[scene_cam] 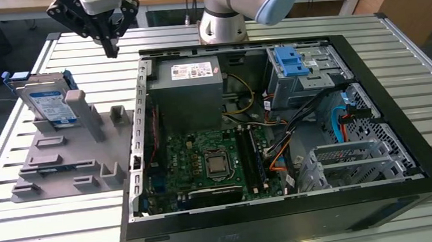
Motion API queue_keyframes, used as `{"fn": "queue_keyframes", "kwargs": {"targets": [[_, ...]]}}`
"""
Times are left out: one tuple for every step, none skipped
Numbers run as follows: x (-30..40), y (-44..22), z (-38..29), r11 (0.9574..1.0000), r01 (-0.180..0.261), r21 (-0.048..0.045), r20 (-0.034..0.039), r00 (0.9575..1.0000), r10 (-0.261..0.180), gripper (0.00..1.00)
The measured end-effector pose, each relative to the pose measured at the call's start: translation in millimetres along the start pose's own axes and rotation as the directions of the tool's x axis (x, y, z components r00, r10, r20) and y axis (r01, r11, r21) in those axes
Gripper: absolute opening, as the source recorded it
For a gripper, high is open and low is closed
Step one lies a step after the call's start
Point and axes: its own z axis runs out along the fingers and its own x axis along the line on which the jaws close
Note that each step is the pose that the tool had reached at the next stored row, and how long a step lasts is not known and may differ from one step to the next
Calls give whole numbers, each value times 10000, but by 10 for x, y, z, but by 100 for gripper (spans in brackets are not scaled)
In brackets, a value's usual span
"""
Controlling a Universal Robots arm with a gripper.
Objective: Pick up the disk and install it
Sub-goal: 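Reach for the disk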
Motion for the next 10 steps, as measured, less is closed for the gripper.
{"fn": "queue_keyframes", "kwargs": {"targets": [[7,3,1,10000,0,0,-8,10000,0,11],[14,5,2,10000,-1,1,-16,10000,1,11],[21,8,3,10000,-1,1,-25,10000,1,11],[28,10,4,10000,-1,2,-33,10000,1,11],[35,13,5,10000,-2,3,-41,10000,2,11],[42,15,6,10000,-2,3,-49,10000,2,11],[49,18,7,10000,-3,4,-59,10000,3,11],[56,20,7,10000,-3,5,-67,10000,3,11],[62,22,9,10000,-3,5,-75,10000,3,11],[69,24,9,10000,-4,6,-84,10000,4,11]]}}
